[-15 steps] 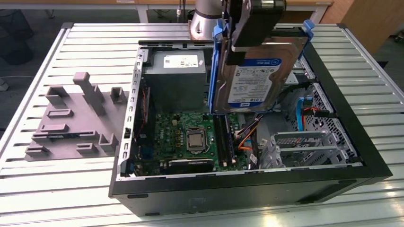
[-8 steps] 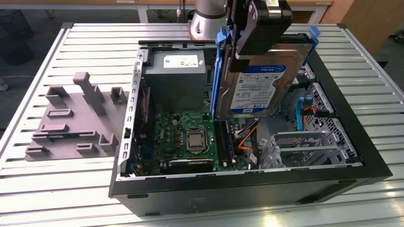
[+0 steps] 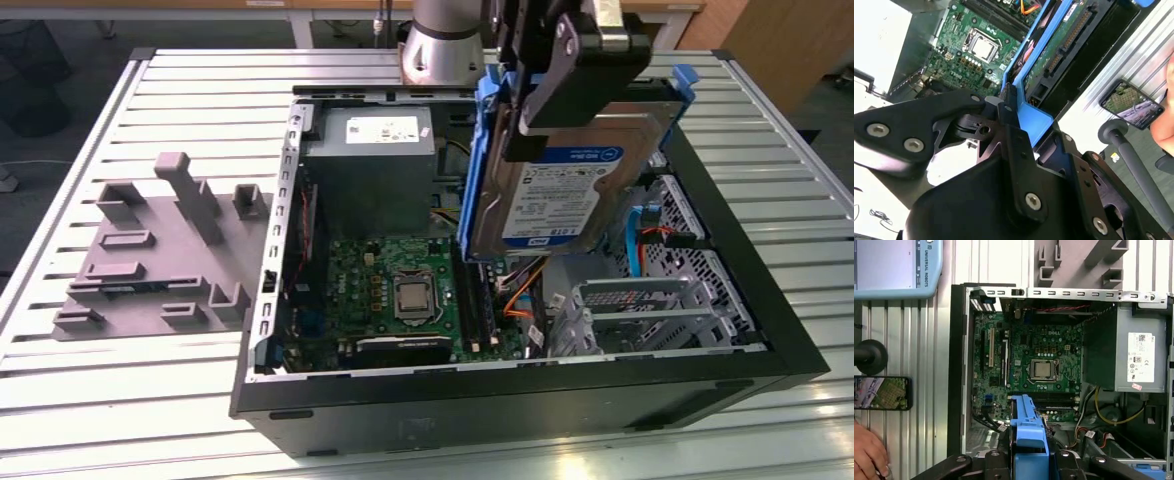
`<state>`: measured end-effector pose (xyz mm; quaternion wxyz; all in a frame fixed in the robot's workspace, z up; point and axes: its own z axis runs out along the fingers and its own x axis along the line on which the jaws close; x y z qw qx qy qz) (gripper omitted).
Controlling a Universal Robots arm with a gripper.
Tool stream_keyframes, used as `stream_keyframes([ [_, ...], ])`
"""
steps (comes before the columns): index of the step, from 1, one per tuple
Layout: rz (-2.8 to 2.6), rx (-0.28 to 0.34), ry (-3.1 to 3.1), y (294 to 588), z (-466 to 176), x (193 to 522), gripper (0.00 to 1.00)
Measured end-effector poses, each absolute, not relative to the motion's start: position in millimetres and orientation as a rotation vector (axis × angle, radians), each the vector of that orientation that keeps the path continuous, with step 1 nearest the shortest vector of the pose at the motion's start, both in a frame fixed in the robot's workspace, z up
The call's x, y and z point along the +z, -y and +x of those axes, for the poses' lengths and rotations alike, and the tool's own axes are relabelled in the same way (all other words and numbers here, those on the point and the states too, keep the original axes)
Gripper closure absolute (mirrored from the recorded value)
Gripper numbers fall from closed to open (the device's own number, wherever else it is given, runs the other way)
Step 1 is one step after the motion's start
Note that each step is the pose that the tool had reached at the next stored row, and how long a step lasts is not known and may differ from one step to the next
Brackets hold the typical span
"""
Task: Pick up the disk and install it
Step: 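Insert the disk into the insertion slot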
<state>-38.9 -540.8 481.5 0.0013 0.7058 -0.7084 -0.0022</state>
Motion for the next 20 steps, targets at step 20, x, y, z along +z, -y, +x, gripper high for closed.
stream_keyframes([
  [20,2.215,-0.007,2.224,560,17,467,0.64],
])
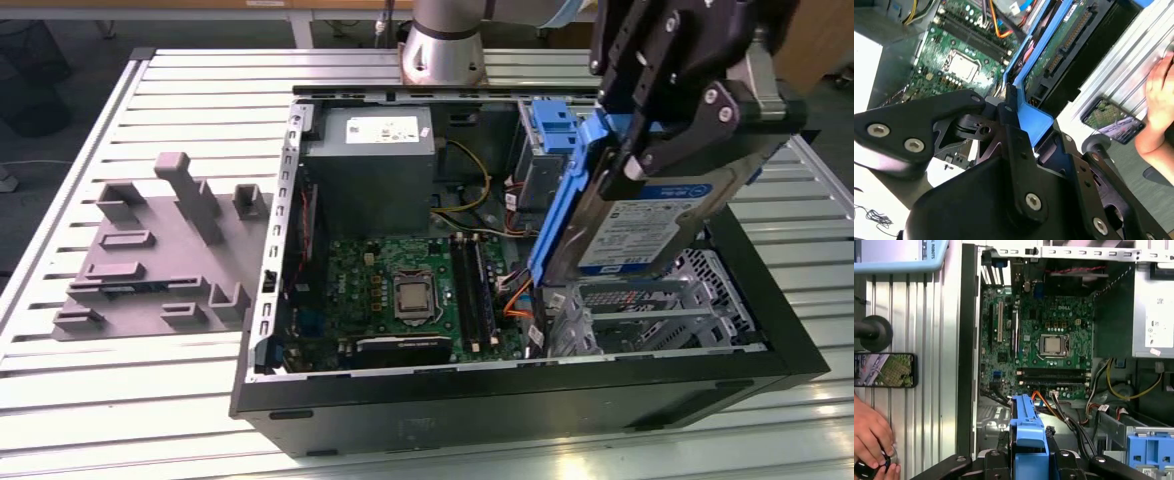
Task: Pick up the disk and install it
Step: 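Insert the disk into the insertion slot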
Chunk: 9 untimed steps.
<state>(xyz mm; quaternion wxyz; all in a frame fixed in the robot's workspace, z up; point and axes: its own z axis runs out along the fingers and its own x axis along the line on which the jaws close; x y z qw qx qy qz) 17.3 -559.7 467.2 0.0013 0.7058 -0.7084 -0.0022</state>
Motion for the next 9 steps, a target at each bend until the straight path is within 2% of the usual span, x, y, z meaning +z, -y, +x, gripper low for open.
stream_keyframes([
  [9,2.216,-0.007,2.224,561.8,25.0,464.4,0.64],
])
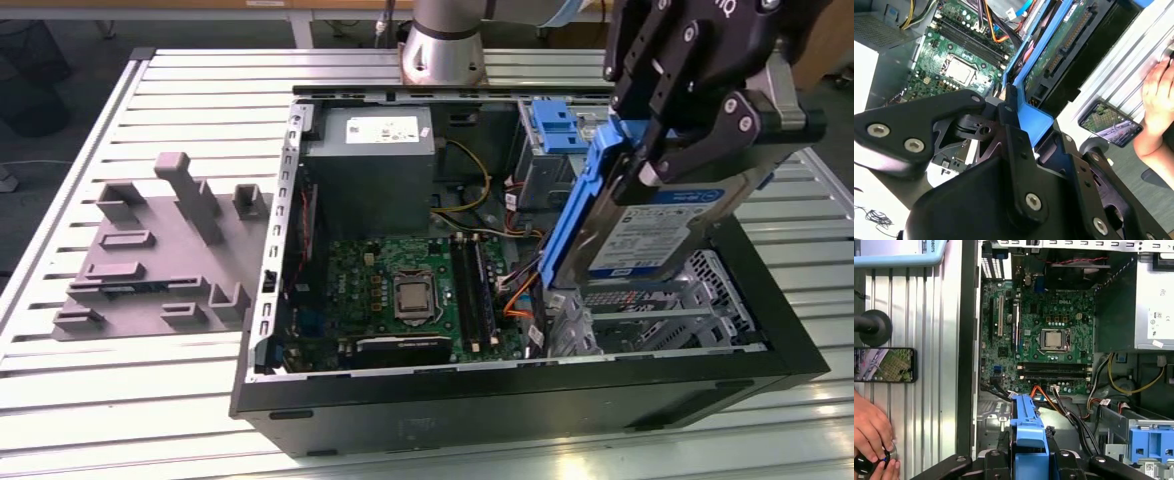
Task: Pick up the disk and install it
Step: 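Insert the disk into the insertion slot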
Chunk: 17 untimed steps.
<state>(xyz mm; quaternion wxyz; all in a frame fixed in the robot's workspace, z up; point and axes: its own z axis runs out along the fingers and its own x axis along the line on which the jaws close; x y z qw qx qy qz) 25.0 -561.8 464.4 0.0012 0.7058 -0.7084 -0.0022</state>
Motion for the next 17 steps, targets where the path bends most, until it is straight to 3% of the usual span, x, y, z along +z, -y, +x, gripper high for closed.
stream_keyframes([
  [17,2.215,-0.007,2.223,568,42,461,0.64],
])
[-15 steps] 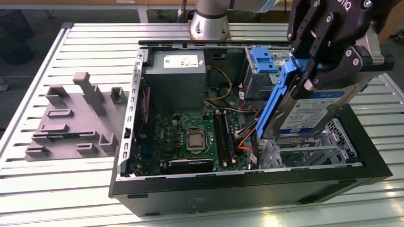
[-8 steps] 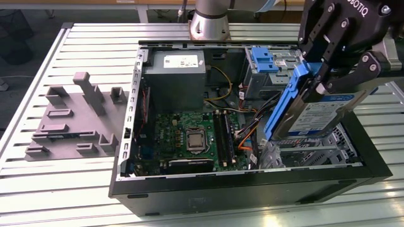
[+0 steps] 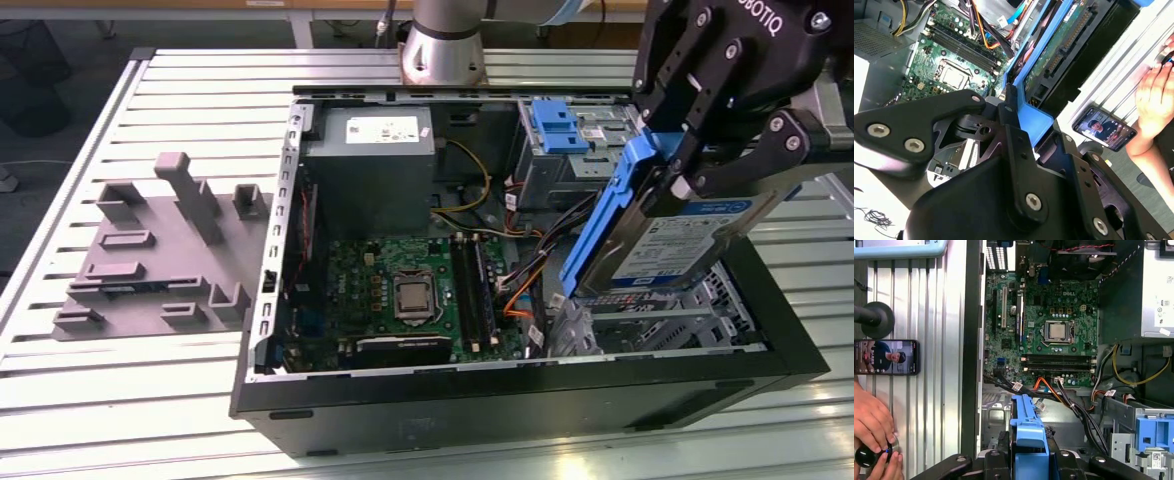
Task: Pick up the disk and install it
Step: 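Insert the disk into the insertion slot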
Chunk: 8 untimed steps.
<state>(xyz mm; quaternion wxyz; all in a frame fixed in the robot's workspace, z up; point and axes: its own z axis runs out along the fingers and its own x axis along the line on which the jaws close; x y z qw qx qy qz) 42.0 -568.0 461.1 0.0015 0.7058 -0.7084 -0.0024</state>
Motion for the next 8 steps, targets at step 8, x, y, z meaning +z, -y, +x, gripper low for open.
stream_keyframes([
  [8,2.215,-0.007,2.223,568.0,42.9,461.0,0.64],
])
